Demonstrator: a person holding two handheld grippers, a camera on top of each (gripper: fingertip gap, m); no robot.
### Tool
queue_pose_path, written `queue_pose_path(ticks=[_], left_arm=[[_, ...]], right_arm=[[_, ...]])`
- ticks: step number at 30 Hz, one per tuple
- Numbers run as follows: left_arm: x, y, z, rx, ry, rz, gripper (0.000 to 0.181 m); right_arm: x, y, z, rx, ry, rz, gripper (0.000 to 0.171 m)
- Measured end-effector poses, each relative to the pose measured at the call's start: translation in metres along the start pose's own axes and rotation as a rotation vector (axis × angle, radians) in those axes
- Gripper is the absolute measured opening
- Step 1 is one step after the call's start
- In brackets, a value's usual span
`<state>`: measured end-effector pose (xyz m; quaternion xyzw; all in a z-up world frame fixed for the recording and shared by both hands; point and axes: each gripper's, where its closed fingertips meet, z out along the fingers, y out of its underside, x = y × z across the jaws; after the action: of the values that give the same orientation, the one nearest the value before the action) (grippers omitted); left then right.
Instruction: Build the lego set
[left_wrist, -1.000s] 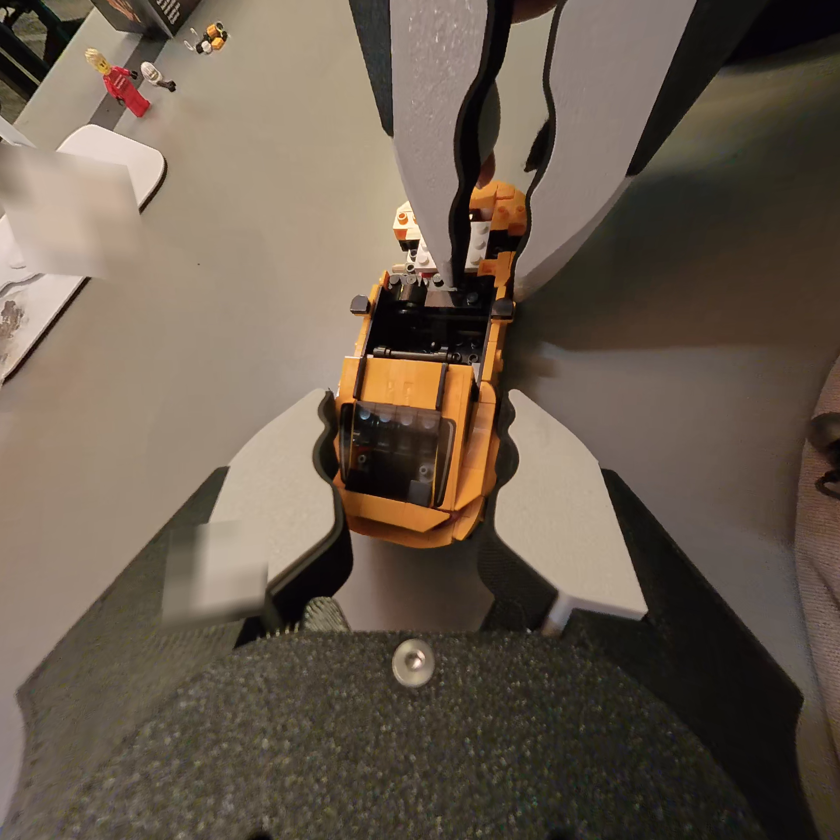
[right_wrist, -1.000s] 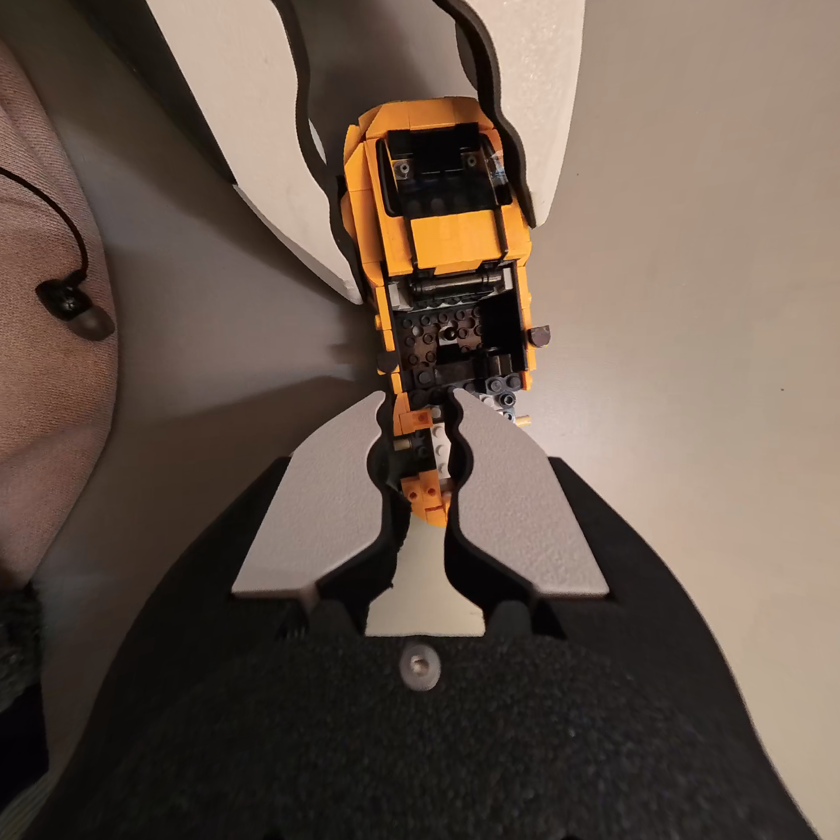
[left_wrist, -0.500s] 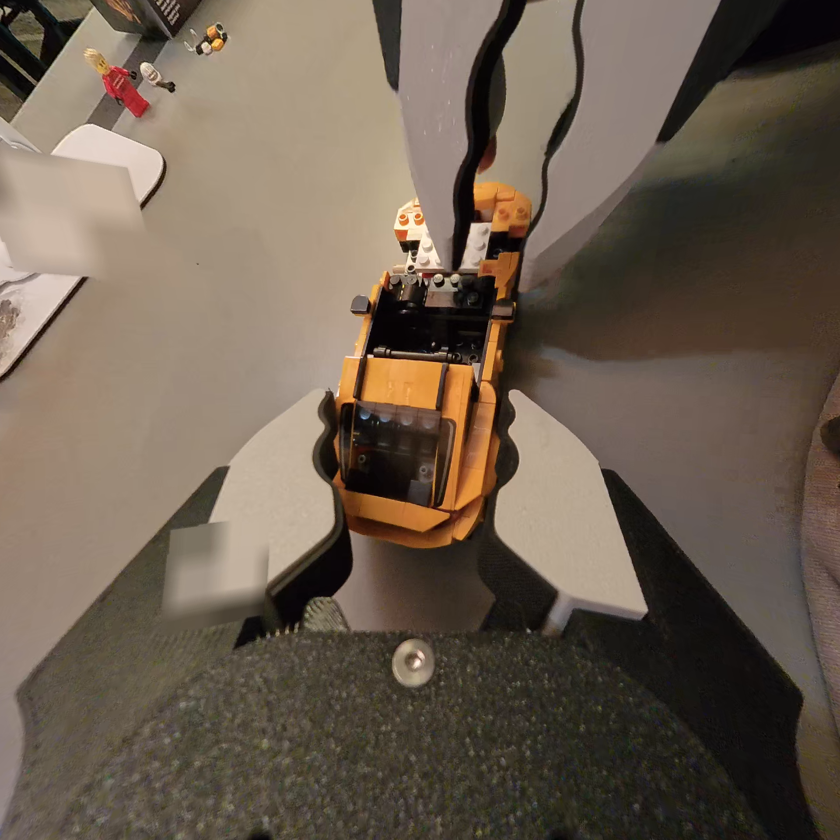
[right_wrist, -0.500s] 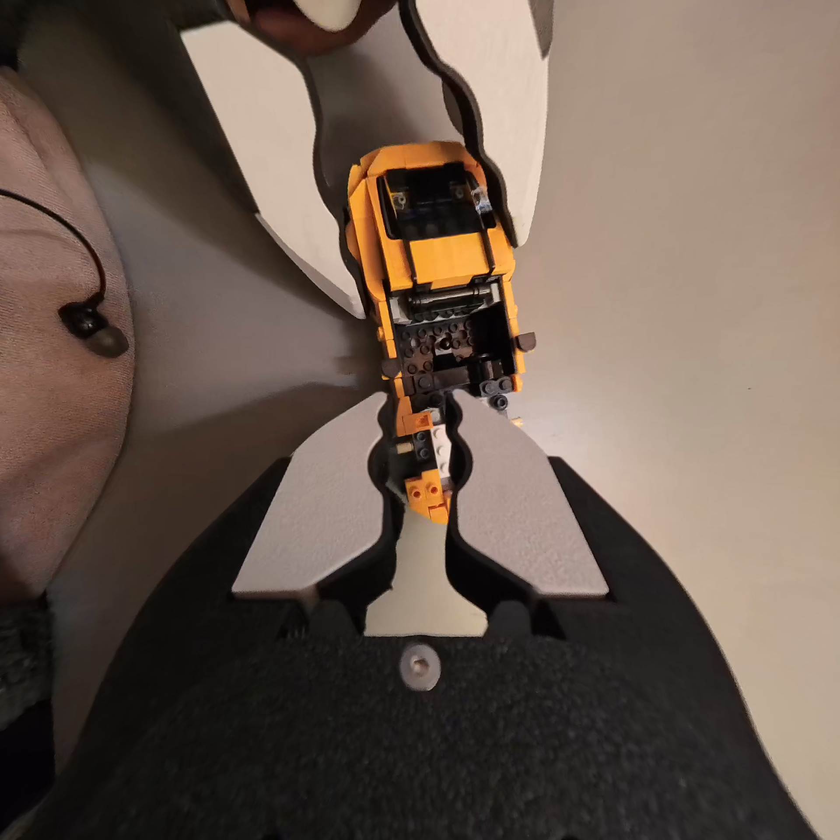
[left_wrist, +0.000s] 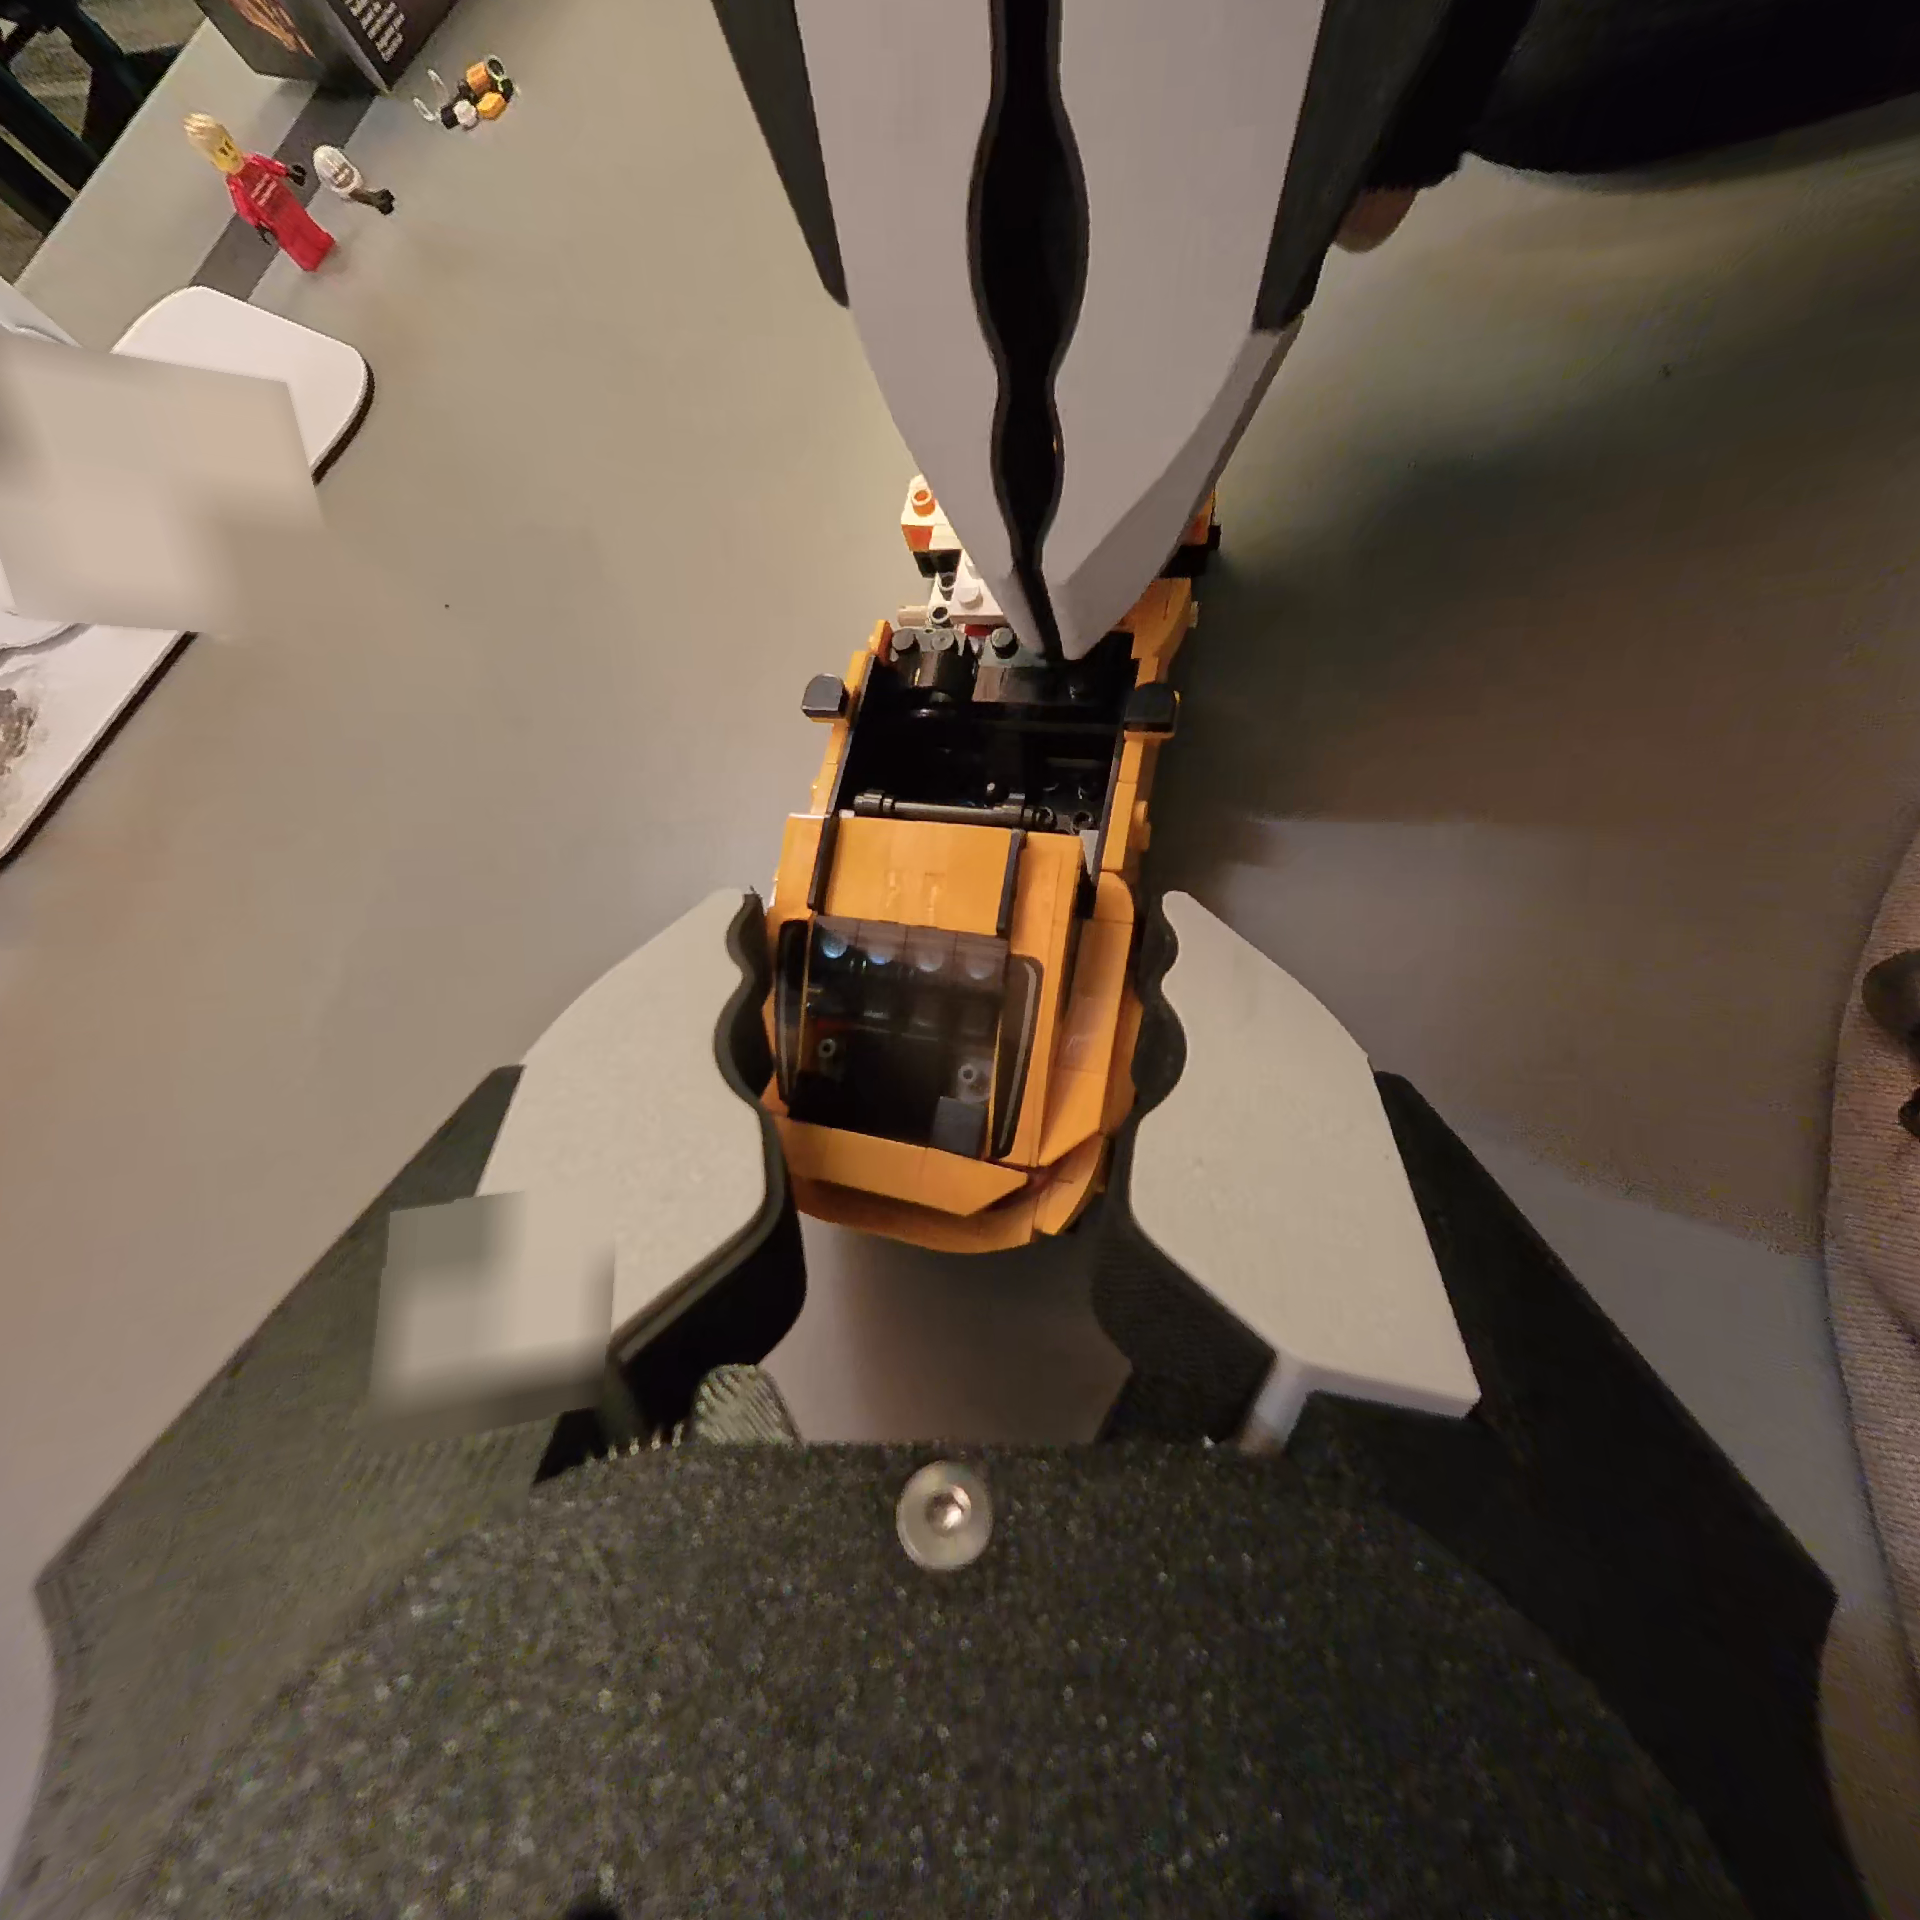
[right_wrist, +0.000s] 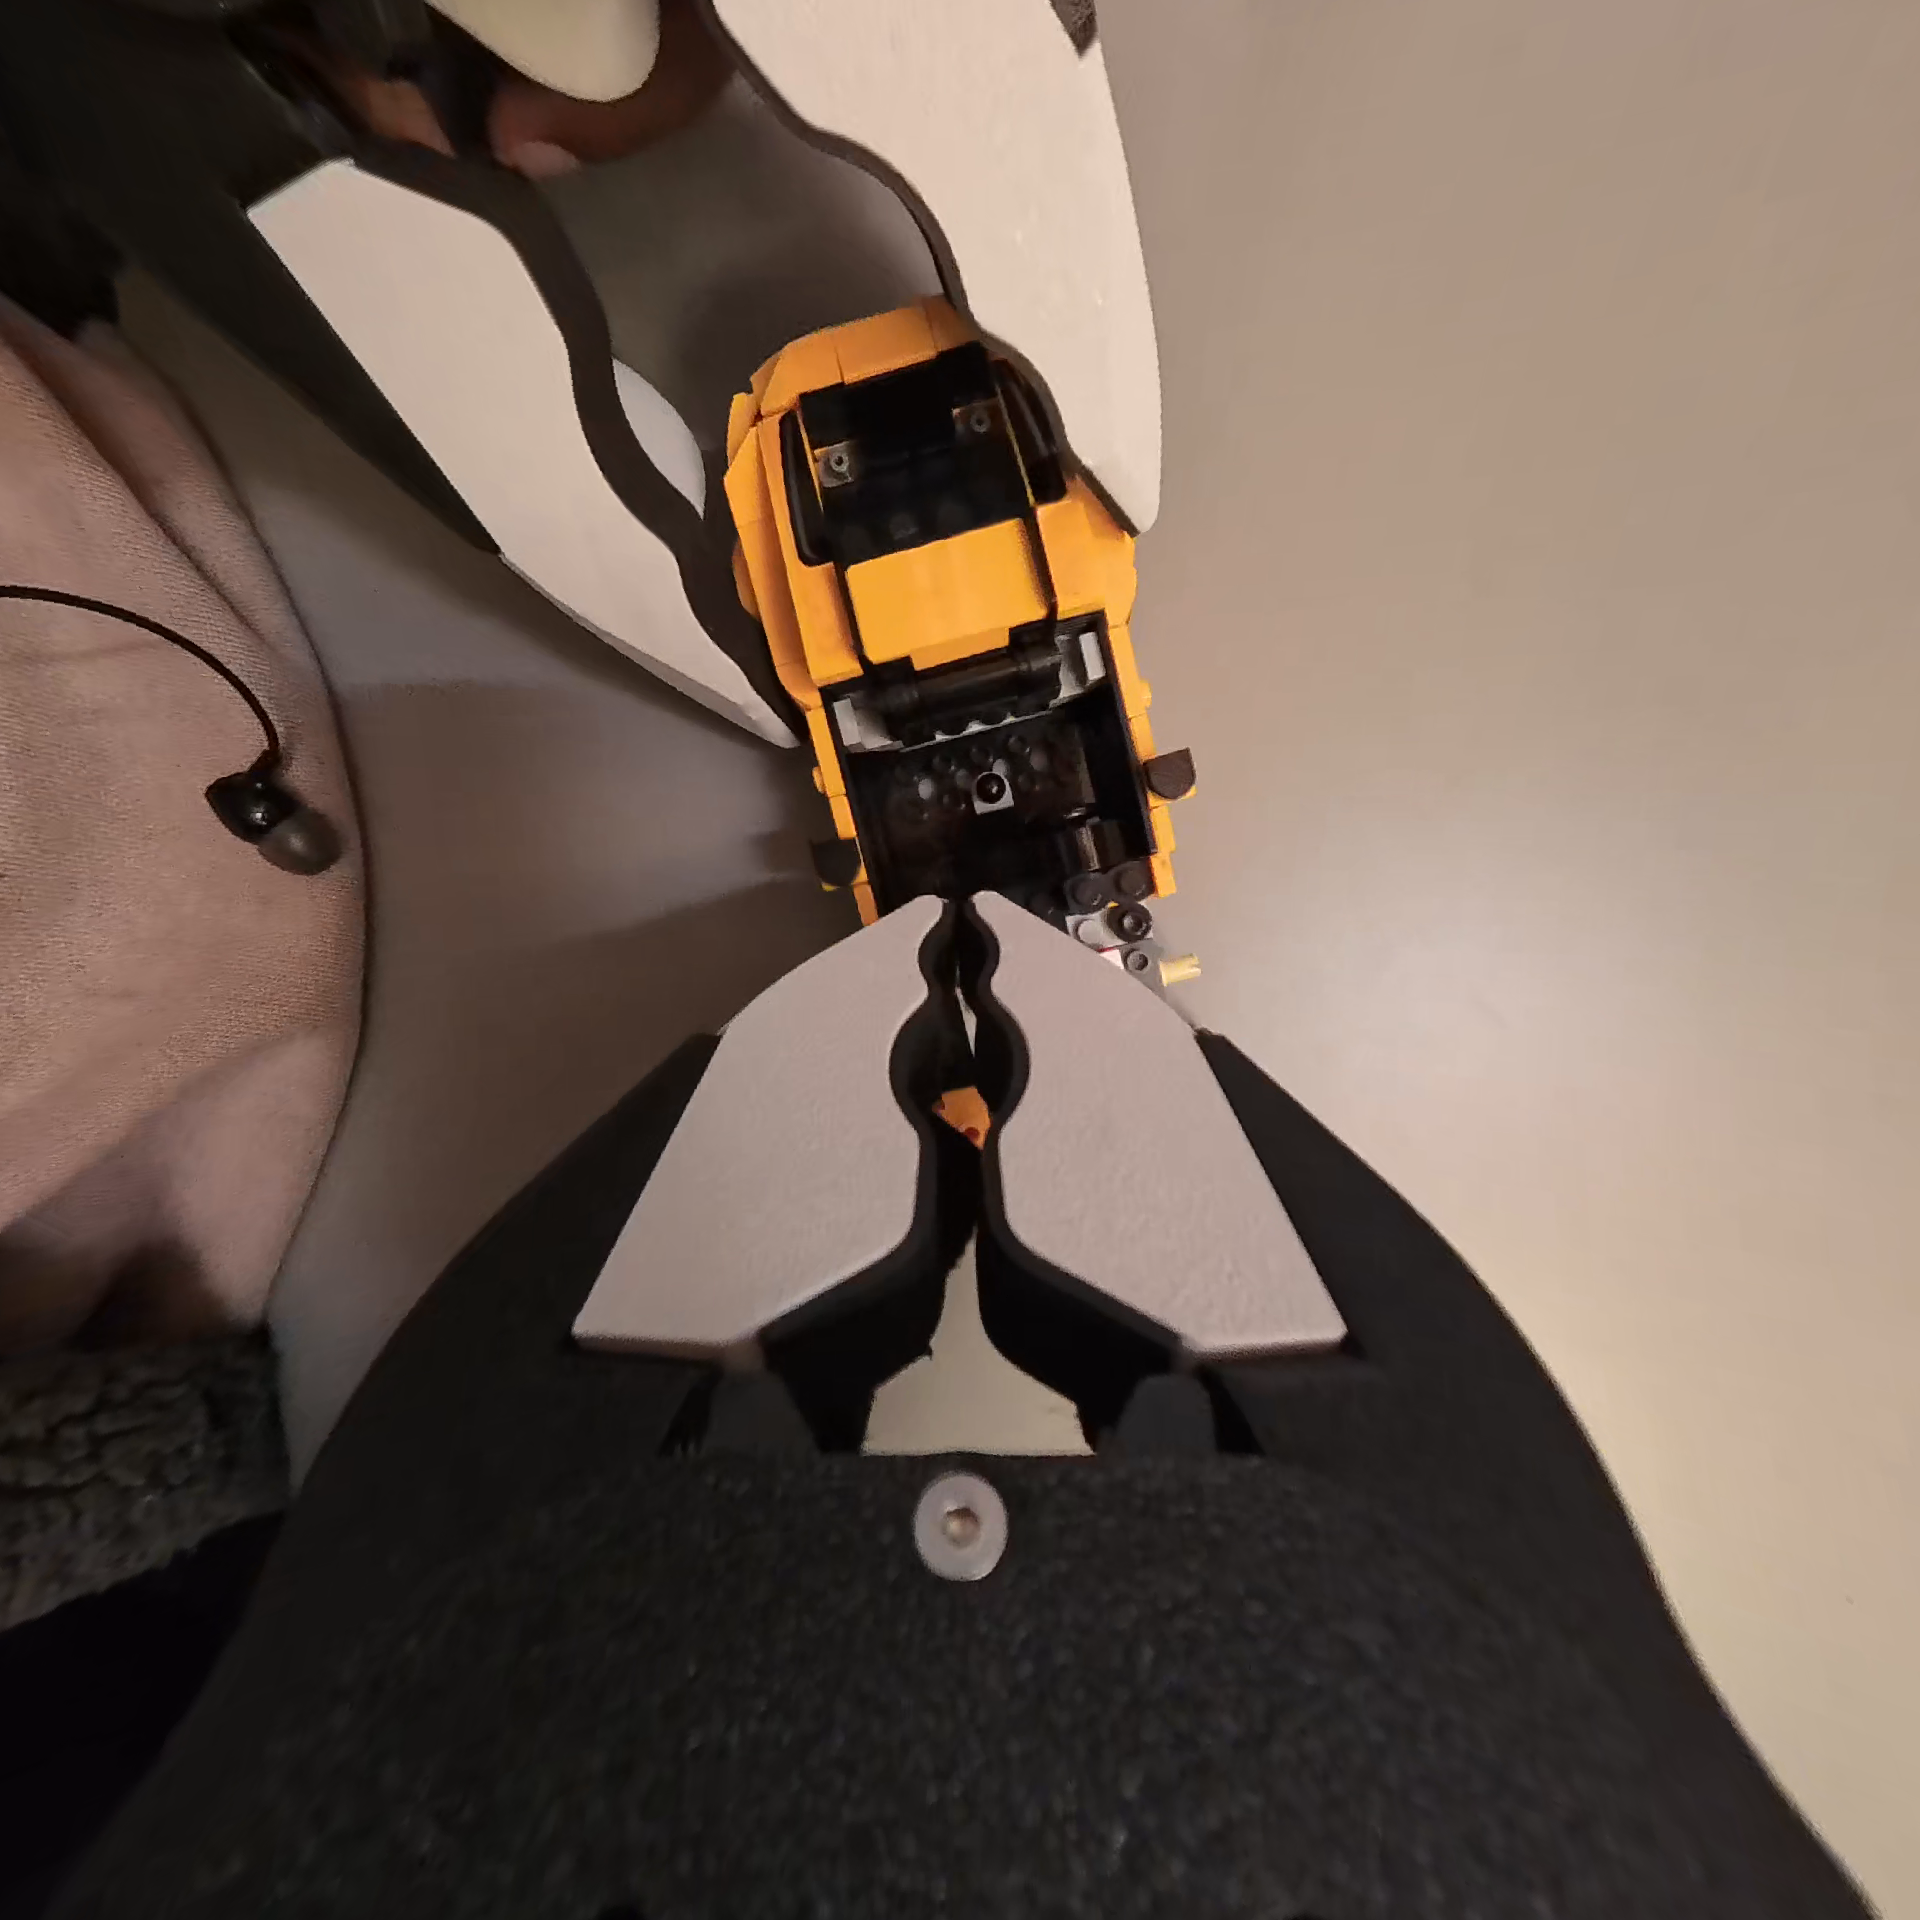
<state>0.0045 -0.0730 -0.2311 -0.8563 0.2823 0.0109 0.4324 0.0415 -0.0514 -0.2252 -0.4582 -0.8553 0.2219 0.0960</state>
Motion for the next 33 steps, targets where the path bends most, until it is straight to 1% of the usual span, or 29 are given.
queue_pose_path(ticks=[5,10,13,15,22,33], left_arm=[[0.0,0.0,0.0,0.0,-0.001,0.003,0.068],[-0.001,0.0,0.0,0.002,0.0,0.002,0.068],[-0.001,0.0,0.001,0.004,0.002,0.003,0.068],[-0.001,0.0,0.001,0.005,0.003,0.007,0.068],[-0.001,0.0,0.001,0.009,0.0,0.026,0.068],[-0.002,0.001,0.001,0.003,0.0,0.033,0.068]], right_arm=[[-0.001,0.0,0.002,-0.012,-0.012,0.005,0.0],[0.0,-0.001,0.001,0.031,-0.027,0.045,0.0],[0.005,-0.005,-0.01,0.099,-0.019,0.078,0.0],[0.009,-0.004,-0.018,0.107,0.007,0.072,0.0],[0.001,0.004,-0.002,0.019,-0.001,0.012,0.0],[0.0,0.005,-0.001,-0.095,0.0,-0.047,0.0]])
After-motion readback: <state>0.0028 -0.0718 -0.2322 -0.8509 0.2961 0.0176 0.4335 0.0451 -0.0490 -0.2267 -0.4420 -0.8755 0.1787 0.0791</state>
